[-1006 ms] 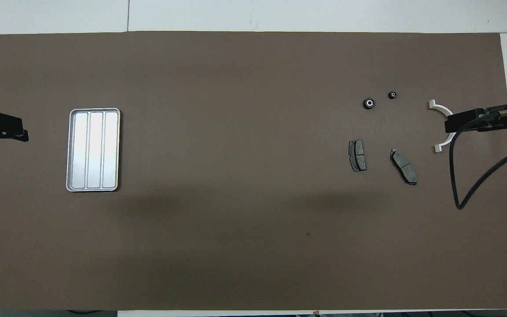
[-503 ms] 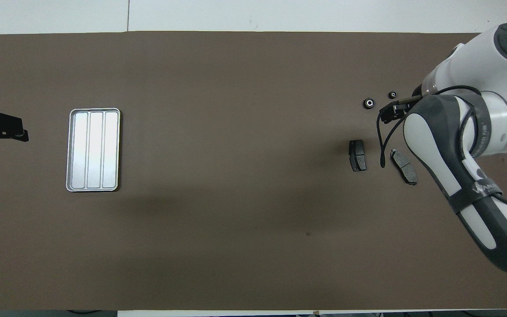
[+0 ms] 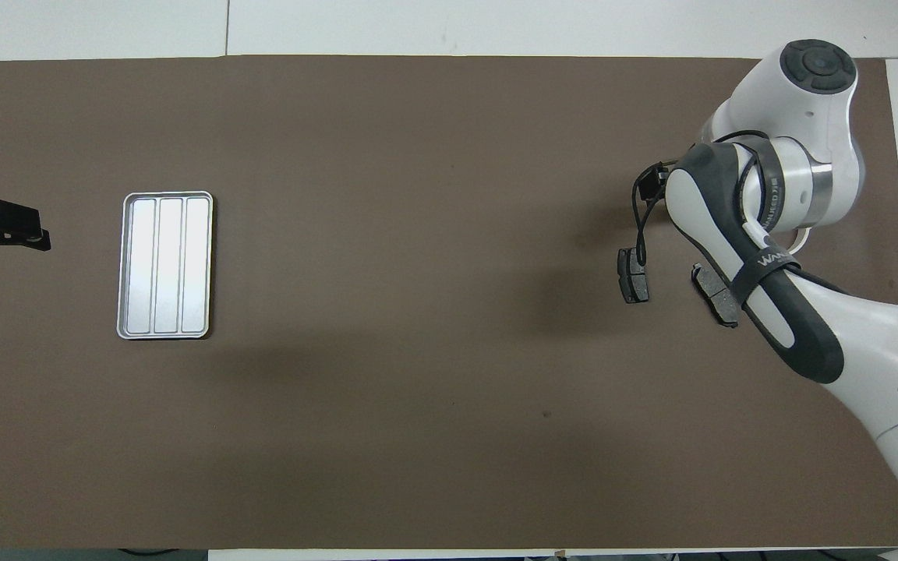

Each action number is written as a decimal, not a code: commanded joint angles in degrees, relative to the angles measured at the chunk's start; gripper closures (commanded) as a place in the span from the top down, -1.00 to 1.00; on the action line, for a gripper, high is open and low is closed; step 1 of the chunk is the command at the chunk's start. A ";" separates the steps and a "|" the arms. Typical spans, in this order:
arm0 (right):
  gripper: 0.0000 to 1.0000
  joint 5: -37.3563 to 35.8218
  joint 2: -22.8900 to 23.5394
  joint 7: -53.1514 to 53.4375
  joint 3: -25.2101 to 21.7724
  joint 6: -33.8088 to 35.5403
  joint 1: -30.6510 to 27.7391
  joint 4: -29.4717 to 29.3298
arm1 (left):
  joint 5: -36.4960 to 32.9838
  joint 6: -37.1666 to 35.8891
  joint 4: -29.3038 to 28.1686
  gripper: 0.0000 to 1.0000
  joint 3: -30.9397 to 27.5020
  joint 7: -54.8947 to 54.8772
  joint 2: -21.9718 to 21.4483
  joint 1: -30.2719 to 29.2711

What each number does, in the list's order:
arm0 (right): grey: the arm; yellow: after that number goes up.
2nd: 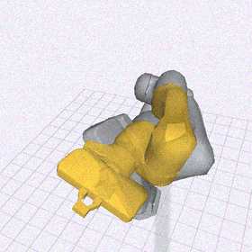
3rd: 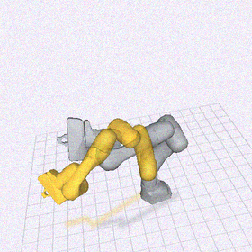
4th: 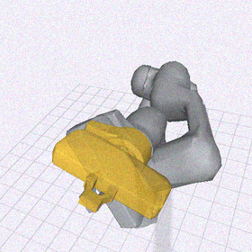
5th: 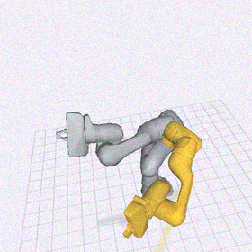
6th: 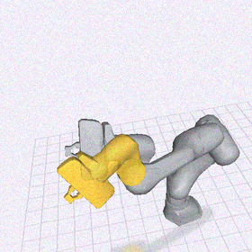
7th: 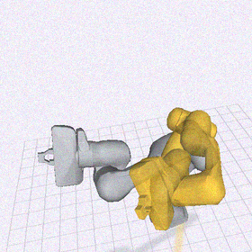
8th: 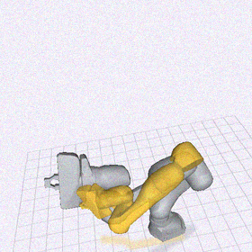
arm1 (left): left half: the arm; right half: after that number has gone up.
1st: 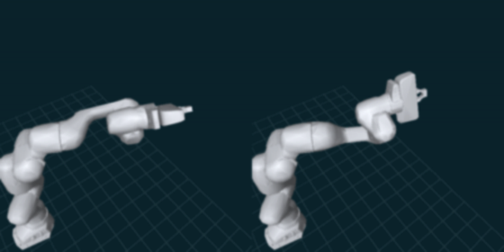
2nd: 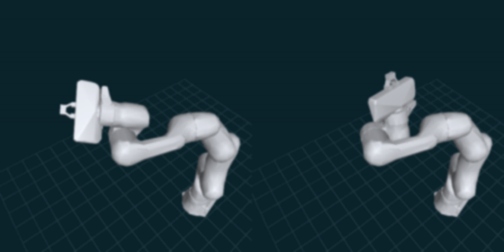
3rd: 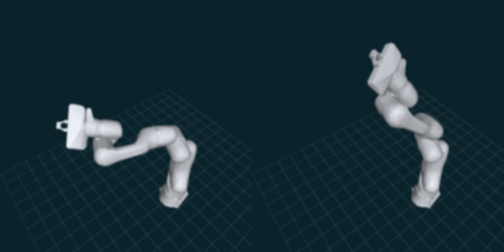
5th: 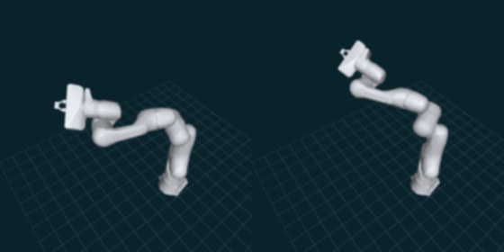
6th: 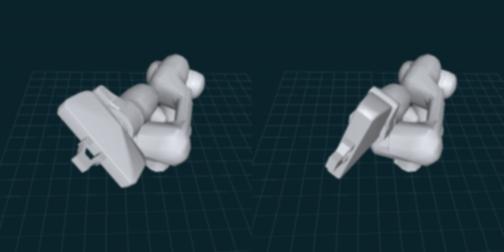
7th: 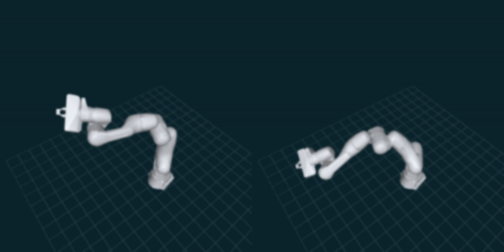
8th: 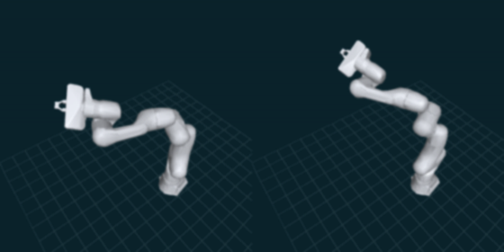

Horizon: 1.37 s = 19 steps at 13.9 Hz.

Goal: Pick bearing gear from pile to tray
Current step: 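Reach the right gripper to the nearer small black part and grasp it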

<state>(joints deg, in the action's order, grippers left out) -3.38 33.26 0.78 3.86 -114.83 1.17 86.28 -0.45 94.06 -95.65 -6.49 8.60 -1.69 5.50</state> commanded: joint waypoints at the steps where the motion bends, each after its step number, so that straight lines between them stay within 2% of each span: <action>1: 1.00 -1.10 3.82 2.73 0.10 -2.58 0.85 -2.60 | -0.07 0.60 -1.29 1.00 0.25 -0.60 -1.12 -0.23; 3: 1.00 -3.03 5.32 3.35 0.10 -5.74 1.37 -2.69 | -0.07 0.60 -1.20 1.00 0.25 -0.60 -1.12 -0.31; 7: 1.00 -4.53 5.41 5.28 0.10 -7.24 1.46 -2.60 | -0.07 0.60 -1.21 1.00 0.25 -0.60 -1.12 -0.23; 9: 1.00 -4.35 5.41 5.37 0.10 -10.48 1.03 -2.26 | -0.07 0.52 -1.21 1.00 0.25 -0.60 -1.12 -0.31; 13: 0.84 -3.48 5.33 7.39 0.10 -11.03 0.67 -1.55 | -0.07 0.60 -1.21 1.00 0.25 -0.60 -1.12 -0.31; 17: 0.80 -3.47 5.24 8.19 0.18 -11.73 0.67 -0.06 | -0.07 0.60 -1.29 1.00 0.25 -0.60 -1.12 -0.23; 19: 0.68 -3.47 5.33 8.10 0.18 -11.73 0.50 0.12 | -0.07 0.60 -1.21 1.00 0.25 -0.60 -1.12 -0.23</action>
<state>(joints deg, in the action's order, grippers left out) -6.58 38.42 7.70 3.43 -125.05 2.37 85.60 -0.45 94.06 -95.65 -6.49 8.60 -1.69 5.50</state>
